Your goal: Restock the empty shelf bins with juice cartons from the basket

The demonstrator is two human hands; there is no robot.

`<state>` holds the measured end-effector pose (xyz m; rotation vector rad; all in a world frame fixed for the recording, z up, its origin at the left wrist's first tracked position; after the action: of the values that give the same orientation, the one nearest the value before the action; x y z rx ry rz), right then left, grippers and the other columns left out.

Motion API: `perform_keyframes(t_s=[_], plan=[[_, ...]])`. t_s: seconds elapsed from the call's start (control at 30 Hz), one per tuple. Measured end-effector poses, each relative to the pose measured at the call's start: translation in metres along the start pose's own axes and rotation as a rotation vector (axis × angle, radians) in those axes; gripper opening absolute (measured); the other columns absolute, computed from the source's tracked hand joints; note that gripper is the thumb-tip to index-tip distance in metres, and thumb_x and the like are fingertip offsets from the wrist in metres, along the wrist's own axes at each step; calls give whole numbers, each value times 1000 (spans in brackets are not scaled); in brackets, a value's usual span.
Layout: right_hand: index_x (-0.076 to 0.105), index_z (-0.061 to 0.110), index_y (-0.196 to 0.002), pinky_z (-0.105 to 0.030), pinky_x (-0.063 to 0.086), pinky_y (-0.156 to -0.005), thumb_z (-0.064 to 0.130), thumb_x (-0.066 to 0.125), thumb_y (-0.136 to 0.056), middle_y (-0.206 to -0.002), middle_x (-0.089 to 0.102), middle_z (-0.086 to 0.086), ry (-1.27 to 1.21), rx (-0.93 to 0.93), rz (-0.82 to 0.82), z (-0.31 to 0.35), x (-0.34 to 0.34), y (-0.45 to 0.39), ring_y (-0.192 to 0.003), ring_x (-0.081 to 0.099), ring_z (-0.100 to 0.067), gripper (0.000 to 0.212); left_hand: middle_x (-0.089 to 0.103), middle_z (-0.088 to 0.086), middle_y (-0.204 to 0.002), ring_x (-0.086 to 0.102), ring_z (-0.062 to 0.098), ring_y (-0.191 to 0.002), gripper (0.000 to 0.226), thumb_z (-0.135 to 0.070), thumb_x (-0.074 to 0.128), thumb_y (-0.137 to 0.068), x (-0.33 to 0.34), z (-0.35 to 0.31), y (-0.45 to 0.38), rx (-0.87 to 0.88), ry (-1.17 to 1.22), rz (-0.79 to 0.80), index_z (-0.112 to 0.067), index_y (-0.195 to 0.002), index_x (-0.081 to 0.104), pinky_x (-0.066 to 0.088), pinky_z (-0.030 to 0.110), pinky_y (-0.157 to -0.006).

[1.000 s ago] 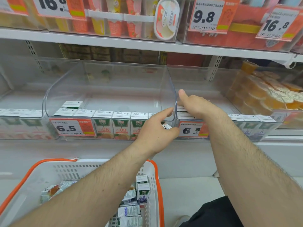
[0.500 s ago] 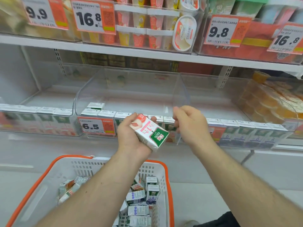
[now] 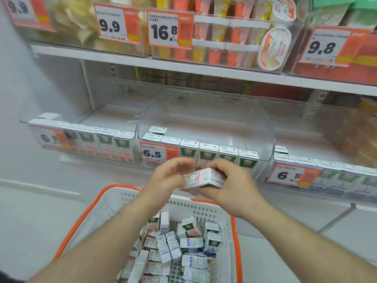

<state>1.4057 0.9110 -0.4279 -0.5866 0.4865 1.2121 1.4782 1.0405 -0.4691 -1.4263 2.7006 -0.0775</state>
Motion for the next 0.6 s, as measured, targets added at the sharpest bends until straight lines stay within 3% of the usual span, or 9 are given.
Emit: perform_keyframes(t_s=[0.07,0.17,0.23,0.33,0.43,0.53,0.6], plan=[[61,41,-85,-21,50,-69,22,89,-65,-87,67,16,-12,-96,14,16,8,-2,-80,62,-2,40,66,-8,-113,61,4,-107,53,-16,61,-65,7,-6,6,48,-282,133,-32,-115,60,49,22,-90],[59,49,-91,-20,49,-80,14,85,-66,-96,66,22,-69,-164,34,33,20,-9,-91,61,2,51,70,-9,-98,66,6,-90,43,-21,77,-70,-3,-14,9,71,-399,81,-31,-109,64,54,27,-78],[56,56,-101,-22,50,-82,19,80,-67,-105,64,20,-115,-201,5,45,25,-13,-95,61,-2,56,74,-1,-98,70,14,-92,37,-10,81,-76,-19,-16,9,26,-258,31,-21,-109,68,57,30,-80],[49,61,-111,-22,47,-70,28,72,-66,-107,62,11,-204,-234,-35,62,33,-19,-80,59,-13,60,75,10,-93,72,23,-83,26,3,74,-79,-45,-22,12,-41,-31,-2,-11,-100,68,59,33,-78],[53,51,-109,-17,43,-63,23,65,-67,-108,62,13,-261,-260,-43,82,43,-25,-68,53,-5,52,72,15,-84,69,22,-69,25,-2,73,-71,-62,-29,16,-95,115,38,-5,-94,66,58,30,-69],[64,36,-98,-25,48,-56,6,50,-66,-93,67,9,-466,-206,-93,93,48,-38,-61,56,-11,45,71,22,-91,69,29,-76,24,-13,80,-66,-71,-28,20,-201,268,115,-9,-89,73,57,31,-69],[65,26,-95,-25,46,-52,3,51,-69,-86,65,4,-595,-99,-77,95,59,-50,-60,56,-10,38,70,23,-98,68,31,-80,24,-19,81,-67,-80,-28,22,-236,287,149,-13,-90,75,57,33,-71]])
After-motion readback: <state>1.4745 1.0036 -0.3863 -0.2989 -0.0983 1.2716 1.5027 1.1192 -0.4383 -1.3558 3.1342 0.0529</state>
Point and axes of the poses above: each hand's wrist, its own y-axis away from the middle knuckle, its own x-axis out of the palm, z = x × y, the point moved 10 cm from there along -y, towards the middle knuckle
